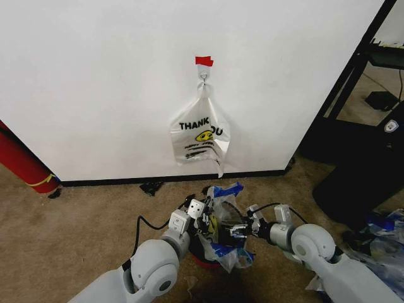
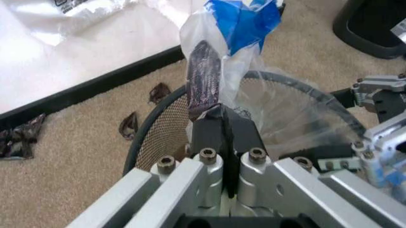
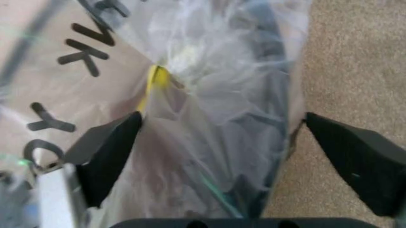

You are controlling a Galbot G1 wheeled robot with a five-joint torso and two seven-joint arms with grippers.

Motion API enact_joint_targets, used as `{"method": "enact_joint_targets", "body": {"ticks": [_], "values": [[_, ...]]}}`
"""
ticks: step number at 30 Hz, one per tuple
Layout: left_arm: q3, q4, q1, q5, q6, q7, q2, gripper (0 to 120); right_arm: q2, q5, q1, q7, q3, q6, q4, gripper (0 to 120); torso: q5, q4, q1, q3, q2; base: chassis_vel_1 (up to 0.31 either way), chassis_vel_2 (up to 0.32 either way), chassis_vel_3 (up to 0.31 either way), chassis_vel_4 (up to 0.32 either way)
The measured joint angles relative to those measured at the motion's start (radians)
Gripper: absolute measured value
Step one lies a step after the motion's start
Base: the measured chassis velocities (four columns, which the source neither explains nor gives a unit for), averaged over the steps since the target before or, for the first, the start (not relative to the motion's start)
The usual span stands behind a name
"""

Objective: Pick up the garbage bag from the wall and place it over the trash bin.

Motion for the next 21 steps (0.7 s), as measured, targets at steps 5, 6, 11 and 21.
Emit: {"method": "enact_joint_targets", "body": {"ticks": [5,6,11,21], "values": [[-0.009,-0.001,0.011,0.004,0.000,0.001,0.002,0,0.006,0.003,-0.002,0.022,0.004,-0.003,-0.013,77,-0.0001,0.0000,0.000,0.000,0.000,0.000,0.000,0.000,0.000],[-0.010,-0.001,0.013,0.005,0.000,0.001,0.002,0,0.009,0.007,-0.003,0.027,0.005,-0.003,-0.014,72,-0.0002,0.0000,0.000,0.000,0.000,0.000,0.000,0.000,0.000],[-0.012,-0.001,0.017,0.009,0.000,0.002,-0.001,0,0.016,0.012,-0.008,0.039,0.005,-0.002,-0.015,55,-0.0001,0.0000,0.000,0.000,0.000,0.000,0.000,0.000,0.000],[-0.021,-0.005,0.044,0.039,-0.004,0.015,-0.004,0,0.040,0.048,-0.035,0.168,-0.012,0.074,0.011,20,-0.0001,0.0000,0.000,0.000,0.000,0.000,0.000,0.000,0.000]]}}
